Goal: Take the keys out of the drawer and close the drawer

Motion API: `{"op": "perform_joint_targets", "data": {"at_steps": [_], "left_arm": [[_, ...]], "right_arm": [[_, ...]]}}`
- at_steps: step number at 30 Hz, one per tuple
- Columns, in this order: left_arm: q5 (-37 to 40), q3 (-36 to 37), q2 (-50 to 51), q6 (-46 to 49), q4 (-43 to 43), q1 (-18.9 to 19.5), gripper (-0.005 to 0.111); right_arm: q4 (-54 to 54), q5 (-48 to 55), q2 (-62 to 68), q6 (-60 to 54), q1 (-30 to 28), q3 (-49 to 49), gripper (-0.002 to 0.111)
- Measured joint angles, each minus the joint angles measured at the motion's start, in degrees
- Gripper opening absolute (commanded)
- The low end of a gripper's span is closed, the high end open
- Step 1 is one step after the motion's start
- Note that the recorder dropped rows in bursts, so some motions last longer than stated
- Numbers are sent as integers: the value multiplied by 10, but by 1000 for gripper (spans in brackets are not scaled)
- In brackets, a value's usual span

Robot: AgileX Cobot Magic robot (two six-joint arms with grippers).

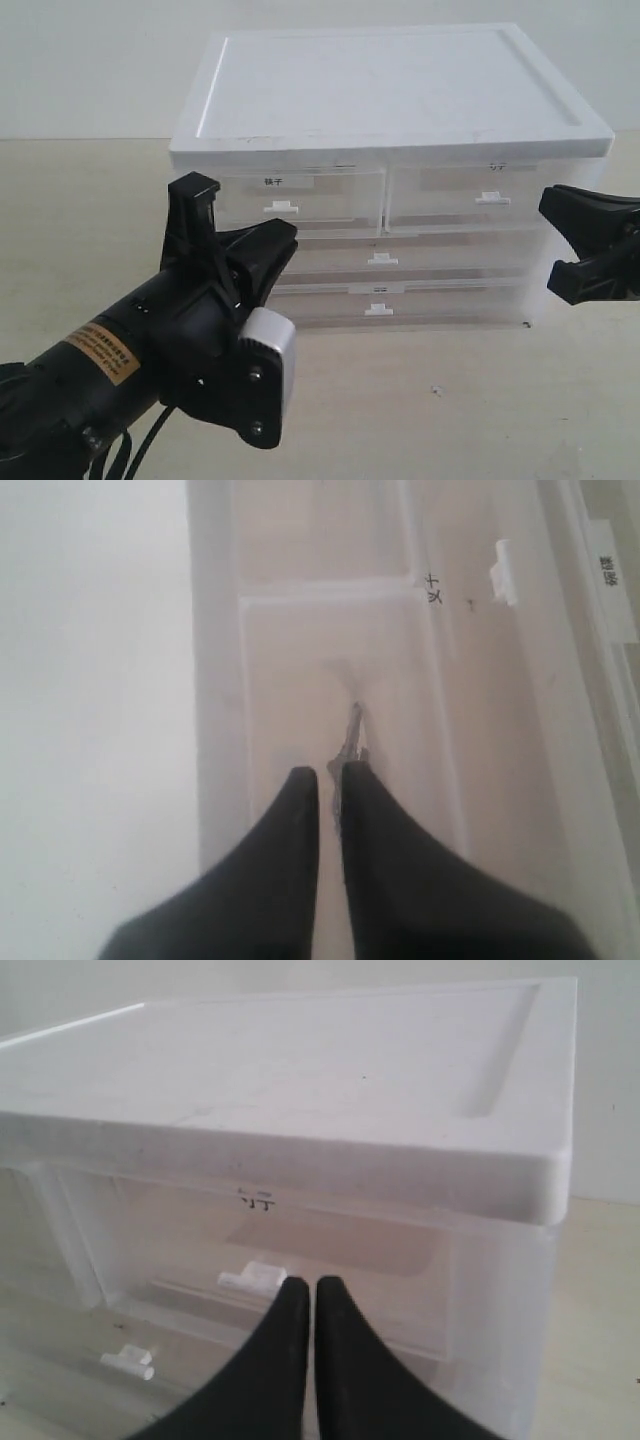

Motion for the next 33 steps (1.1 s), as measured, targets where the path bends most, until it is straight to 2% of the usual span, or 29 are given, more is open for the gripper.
{"op": "perform_joint_targets", "data": {"at_steps": [3,5,7,12,20,24,29,33], "left_arm": [[8,-3,0,-12,0,17,38],[29,-8,0,-15,0,28,46],[46,-15,0,-17,0,34,43],[50,-30,24,-18,11,38,28],[20,-42,58,-10,13,53,28],[-8,-42,59,-8,26,56,34],[-12,-42,59,-8,39,59,34],[1,-48,59,-15,40,85,34]], "right_arm": [[-1,0,0,1,0,0,0],[-4,0,0,1,0,0,0],[-5,0,0,2,0,0,0],[-6,0,0,2,0,0,0],[-6,0,0,2,0,0,0],[-6,1,0,2,0,0,0],[-6,2,0,2,0,0,0],[-6,7,0,2,0,0,0]]}}
